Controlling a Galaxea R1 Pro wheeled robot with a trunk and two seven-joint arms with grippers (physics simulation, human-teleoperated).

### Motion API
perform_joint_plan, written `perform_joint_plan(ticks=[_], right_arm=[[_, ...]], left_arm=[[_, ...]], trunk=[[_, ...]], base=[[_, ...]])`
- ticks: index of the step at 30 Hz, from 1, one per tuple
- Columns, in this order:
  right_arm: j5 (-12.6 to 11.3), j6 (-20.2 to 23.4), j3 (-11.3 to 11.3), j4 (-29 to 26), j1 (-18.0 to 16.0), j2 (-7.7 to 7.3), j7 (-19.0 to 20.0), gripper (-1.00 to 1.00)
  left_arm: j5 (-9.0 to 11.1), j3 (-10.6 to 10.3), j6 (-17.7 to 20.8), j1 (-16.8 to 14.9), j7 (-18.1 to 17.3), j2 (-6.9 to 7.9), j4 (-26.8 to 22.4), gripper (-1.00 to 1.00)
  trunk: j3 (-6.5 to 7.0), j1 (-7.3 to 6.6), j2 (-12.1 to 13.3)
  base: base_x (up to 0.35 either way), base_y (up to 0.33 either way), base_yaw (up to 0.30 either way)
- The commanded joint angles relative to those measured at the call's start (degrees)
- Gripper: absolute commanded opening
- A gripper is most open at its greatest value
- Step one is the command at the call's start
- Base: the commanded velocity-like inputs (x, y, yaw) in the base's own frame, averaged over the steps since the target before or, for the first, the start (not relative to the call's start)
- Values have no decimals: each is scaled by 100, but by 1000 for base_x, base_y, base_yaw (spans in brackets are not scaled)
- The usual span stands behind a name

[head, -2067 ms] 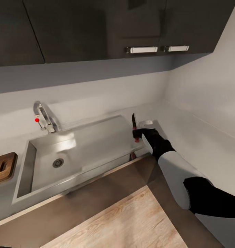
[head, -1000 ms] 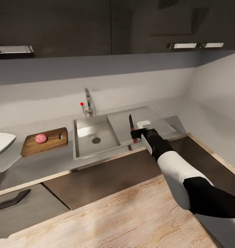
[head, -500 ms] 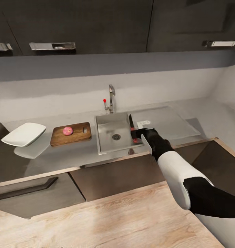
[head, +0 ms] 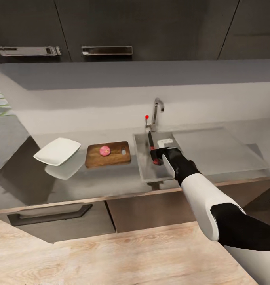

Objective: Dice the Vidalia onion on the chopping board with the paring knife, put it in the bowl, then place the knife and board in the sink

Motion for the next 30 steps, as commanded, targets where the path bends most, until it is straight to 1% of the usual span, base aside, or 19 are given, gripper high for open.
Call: perform_joint_plan(ticks=[1,10,17,19,26,30], right_arm=[[52,36,6,-10,-2,-1,22,-100],[52,36,6,-10,1,-1,22,-100],[58,34,6,-12,0,-11,20,-100],[66,11,6,-17,-1,-40,25,-100],[69,-14,11,-19,-2,-60,39,-100],[62,-41,27,-32,-4,-23,54,-100]], left_arm=[[32,-48,-32,-10,3,-3,22,100],[32,-48,-32,-10,3,-3,18,100],[32,-48,-32,-10,3,-9,18,100],[31,-48,-32,-10,3,-18,12,100],[31,-48,-32,-10,3,-18,9,100],[27,-51,-23,-10,3,-20,9,100]], trunk=[[-14,4,-10],[-53,4,-10],[-82,4,-10],[-90,4,-10],[-95,4,-10],[-95,4,-10]], base=[[136,230,223],[28,207,223],[0,40,223],[0,3,201],[0,0,35],[0,0,2]])
